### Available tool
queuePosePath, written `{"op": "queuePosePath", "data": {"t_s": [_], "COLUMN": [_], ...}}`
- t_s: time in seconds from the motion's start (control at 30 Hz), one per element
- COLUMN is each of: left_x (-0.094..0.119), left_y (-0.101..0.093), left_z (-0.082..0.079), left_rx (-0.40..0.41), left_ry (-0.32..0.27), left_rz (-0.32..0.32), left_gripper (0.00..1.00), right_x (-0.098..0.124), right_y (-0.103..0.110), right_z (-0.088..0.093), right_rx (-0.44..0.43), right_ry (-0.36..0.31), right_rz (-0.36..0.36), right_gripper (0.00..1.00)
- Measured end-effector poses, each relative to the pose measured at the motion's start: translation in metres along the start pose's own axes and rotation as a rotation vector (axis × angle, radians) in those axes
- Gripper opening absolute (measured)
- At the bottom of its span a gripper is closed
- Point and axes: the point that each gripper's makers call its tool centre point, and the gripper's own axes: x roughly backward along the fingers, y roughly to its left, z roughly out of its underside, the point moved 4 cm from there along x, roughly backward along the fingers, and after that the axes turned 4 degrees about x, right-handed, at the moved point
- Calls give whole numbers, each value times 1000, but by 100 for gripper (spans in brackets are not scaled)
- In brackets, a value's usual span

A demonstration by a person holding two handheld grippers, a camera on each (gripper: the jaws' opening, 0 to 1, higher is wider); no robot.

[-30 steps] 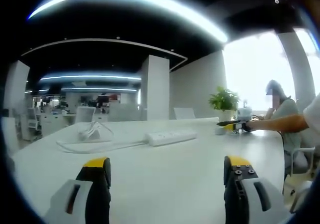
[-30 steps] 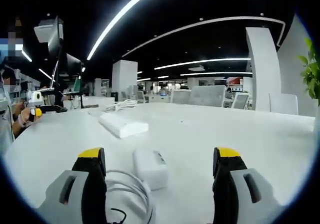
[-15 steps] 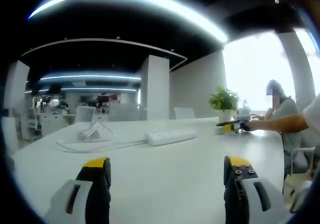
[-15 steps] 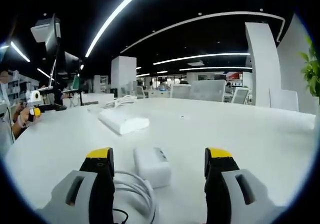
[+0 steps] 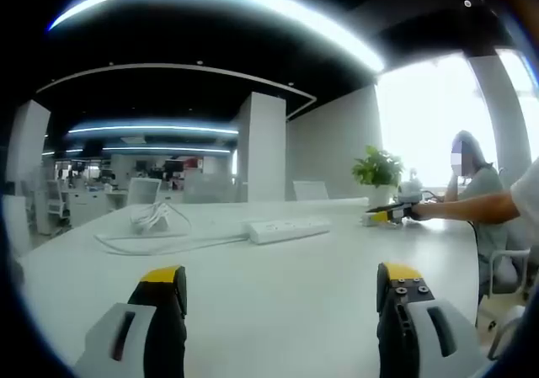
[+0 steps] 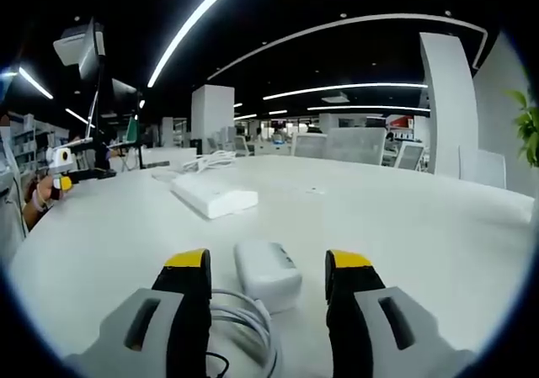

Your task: Straighten the power strip on the desk, plug the charger into it

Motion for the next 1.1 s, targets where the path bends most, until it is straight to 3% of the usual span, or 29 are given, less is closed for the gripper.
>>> {"op": "queuePosePath", "data": {"t_s": [0.73, 1.1], "left_x": [1, 1], "left_y": [1, 2], "left_z": [0, 0], "left_rx": [3, 5], "left_ry": [-4, -5], "left_rz": [-1, -2], "left_gripper": [96, 96], "right_x": [2, 3], "right_y": [-10, -3], "right_z": [1, 1], "right_rx": [4, 49], "right_ry": [39, 54], "right_rz": [40, 42], "right_gripper": [30, 29]}}
